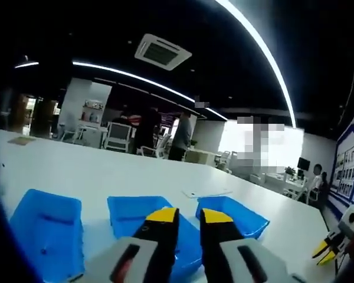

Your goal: Pick up the resistors one by one and place each resistor into its matching bin, sorting the parts by color and model until every resistor is separated into the correct bin for its type

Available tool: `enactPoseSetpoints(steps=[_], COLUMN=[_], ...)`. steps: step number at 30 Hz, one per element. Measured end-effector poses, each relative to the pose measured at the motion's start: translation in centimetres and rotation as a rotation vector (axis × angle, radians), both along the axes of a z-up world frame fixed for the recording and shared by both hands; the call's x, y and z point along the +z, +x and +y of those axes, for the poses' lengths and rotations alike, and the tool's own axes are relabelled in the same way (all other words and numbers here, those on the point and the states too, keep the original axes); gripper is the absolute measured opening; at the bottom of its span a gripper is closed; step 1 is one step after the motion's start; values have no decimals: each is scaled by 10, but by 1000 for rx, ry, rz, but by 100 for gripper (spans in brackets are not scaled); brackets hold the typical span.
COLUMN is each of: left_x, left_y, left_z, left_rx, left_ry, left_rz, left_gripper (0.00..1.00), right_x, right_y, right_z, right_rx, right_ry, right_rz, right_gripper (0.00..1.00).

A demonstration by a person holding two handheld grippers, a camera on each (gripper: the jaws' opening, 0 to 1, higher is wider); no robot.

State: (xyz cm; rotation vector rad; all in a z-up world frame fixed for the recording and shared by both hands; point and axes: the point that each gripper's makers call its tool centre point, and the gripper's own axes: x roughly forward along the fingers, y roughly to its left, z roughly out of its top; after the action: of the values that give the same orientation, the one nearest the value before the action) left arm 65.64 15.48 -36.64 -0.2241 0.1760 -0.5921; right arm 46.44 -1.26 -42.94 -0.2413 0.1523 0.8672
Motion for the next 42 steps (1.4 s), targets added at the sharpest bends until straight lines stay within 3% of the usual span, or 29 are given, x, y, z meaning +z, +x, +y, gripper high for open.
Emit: enactPoseSetpoints(steps=[15,22,25,28,30,33,36,38,42], left_x=[7,6,-7,-15,-24,-40,-60,-69,-76], left_y=[-15,-55,-71,-86,-94,-112,-133,-138,-137], left_z=[23,44,62,76,86,84,74,70,61], left_rx=[5,-60,-53,-52,-51,-162,-318,-368,-443], left_ry=[-13,49,139,223,315,485,588,602,632], left_rz=[-9,15,57,56,77,109,183,247,266], left_gripper=[16,16,16,16,16,16,16,16,16], right_x=[0,-3,-5,-4,-1,2,1,-1,-4], right_y=[2,6,9,11,11,10,9,7,5], right_z=[5,1,2,7,12,19,22,22,19], right_rx=[15,5,7,16,29,44,51,48,41], right_ry=[-6,-10,-22,-25,-30,-28,-30,-29,-29], right_rz=[2,14,21,19,12,6,5,10,19], right_gripper=[16,16,16,16,16,16,16,16,16])
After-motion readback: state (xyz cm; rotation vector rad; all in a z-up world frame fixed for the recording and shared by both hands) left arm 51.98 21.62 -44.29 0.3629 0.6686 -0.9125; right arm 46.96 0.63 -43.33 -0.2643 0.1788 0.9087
